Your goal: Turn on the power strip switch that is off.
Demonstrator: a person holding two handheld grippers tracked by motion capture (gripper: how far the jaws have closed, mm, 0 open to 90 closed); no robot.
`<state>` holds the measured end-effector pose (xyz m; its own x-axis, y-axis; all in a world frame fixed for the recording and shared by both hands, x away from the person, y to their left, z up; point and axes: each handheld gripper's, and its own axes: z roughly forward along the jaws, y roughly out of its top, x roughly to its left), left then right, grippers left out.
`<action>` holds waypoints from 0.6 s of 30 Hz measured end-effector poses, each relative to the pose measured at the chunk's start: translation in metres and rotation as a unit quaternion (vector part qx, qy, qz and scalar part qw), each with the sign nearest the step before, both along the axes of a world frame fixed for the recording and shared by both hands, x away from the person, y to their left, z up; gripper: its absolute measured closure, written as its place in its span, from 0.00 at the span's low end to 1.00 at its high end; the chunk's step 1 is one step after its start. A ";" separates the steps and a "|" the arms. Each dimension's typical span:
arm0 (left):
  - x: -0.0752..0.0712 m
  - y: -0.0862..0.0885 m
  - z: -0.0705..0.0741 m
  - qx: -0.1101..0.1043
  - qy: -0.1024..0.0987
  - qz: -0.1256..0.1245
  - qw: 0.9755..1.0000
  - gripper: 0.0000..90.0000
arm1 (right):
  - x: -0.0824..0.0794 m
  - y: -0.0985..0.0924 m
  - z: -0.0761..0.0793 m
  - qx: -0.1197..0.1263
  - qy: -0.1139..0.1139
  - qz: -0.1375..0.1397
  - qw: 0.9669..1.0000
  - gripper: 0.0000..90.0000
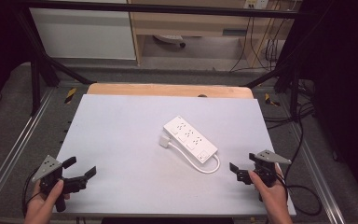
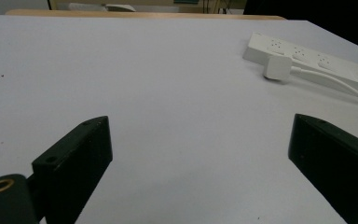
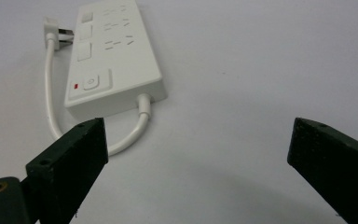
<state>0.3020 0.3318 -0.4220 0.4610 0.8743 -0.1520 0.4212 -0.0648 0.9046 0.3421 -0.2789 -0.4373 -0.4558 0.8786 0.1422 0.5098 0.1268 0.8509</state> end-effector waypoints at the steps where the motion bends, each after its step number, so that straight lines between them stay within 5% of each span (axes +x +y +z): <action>1: 0.000 0.000 0.000 0.000 0.001 0.000 1.000 0.07 | 0.000 0.000 0.000 0.000 0.000 0.000 1.000 0.06; 18: 0.000 -0.001 -0.001 0.003 0.005 0.002 1.000 0.07 | 0.002 0.005 0.024 0.003 -0.027 0.019 0.999 0.07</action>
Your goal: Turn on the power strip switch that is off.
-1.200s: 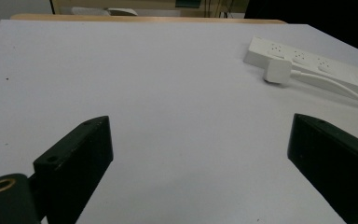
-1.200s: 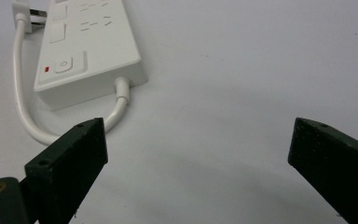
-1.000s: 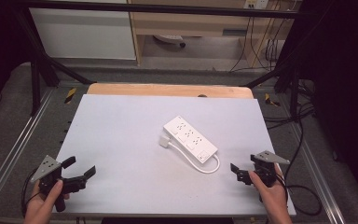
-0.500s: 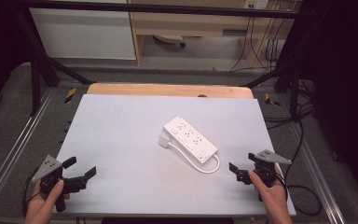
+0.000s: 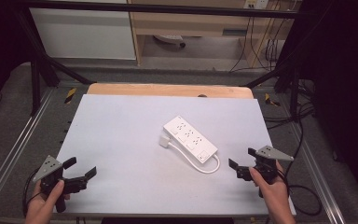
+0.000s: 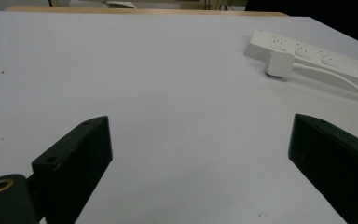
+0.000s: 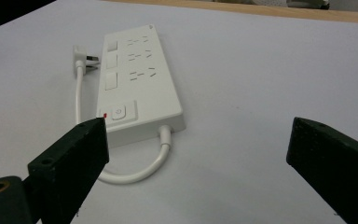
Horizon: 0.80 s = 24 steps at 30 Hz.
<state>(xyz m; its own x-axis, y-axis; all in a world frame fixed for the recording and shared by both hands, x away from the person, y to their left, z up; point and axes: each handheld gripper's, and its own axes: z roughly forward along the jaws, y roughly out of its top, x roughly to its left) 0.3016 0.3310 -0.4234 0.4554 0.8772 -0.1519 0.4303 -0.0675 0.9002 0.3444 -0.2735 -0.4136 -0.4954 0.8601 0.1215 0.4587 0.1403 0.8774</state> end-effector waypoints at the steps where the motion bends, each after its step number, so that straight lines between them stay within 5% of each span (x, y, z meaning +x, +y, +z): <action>1: 0.000 0.000 0.000 0.000 0.001 -0.001 1.000 0.07 | 0.001 0.000 0.001 0.001 0.004 0.002 1.000 0.07; 24: 0.001 0.000 -0.001 0.000 0.003 -0.001 1.000 0.07 | 0.034 0.020 0.049 0.023 -0.007 0.021 1.000 0.04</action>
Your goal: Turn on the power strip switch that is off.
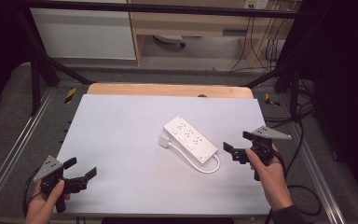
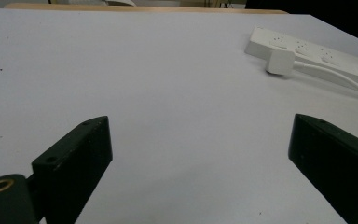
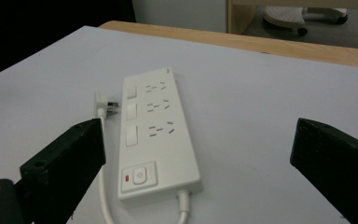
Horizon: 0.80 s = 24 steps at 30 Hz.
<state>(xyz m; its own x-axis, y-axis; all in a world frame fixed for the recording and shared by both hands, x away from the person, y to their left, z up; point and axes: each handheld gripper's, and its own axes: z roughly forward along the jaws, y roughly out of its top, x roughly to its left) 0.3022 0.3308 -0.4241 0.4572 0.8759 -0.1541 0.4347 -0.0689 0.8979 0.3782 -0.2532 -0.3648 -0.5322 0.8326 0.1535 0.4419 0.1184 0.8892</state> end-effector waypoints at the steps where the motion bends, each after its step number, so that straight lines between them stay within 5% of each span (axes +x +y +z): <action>1: 0.000 0.000 0.000 0.000 0.000 0.000 1.000 0.07 | 0.002 0.001 0.002 -0.001 -0.002 0.000 1.000 0.04; 11: 0.000 0.000 -0.001 0.003 0.004 -0.002 1.000 0.07 | 0.019 0.021 0.021 -0.015 -0.033 -0.009 0.999 0.05; 24: 0.001 0.001 -0.001 0.004 0.007 -0.003 1.000 0.07 | 0.040 0.042 0.027 -0.011 -0.013 0.012 1.000 0.04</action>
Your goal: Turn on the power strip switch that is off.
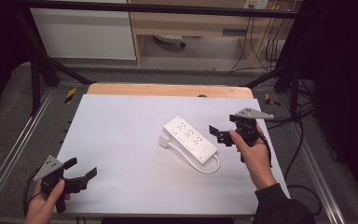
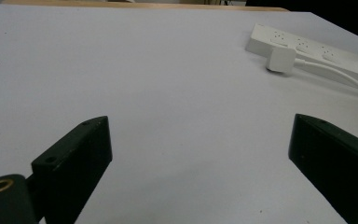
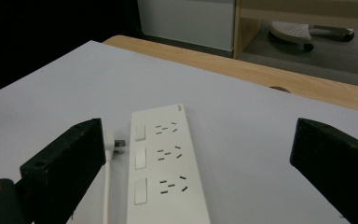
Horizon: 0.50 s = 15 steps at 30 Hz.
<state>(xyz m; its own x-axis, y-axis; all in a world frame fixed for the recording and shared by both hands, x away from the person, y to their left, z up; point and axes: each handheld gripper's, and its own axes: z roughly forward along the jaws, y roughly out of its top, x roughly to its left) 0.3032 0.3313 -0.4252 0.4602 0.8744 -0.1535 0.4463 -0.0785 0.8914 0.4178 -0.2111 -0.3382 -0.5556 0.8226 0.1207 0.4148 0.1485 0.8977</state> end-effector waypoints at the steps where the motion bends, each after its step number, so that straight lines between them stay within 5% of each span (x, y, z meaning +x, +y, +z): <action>1: 0.000 0.000 0.000 0.000 0.000 0.000 1.000 0.07 | 0.001 0.001 0.000 -0.001 0.001 0.002 1.000 0.04; 15: 0.000 0.000 0.000 -0.005 0.004 -0.004 1.000 0.07 | 0.015 0.021 0.002 -0.005 -0.009 0.013 1.000 0.04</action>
<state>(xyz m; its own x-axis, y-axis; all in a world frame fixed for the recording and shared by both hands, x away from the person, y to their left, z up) 0.3028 0.3315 -0.4248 0.4659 0.8692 -0.1659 0.4520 -0.0726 0.8890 0.4328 -0.1901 -0.3364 -0.5789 0.8090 0.1016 0.3937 0.1683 0.9037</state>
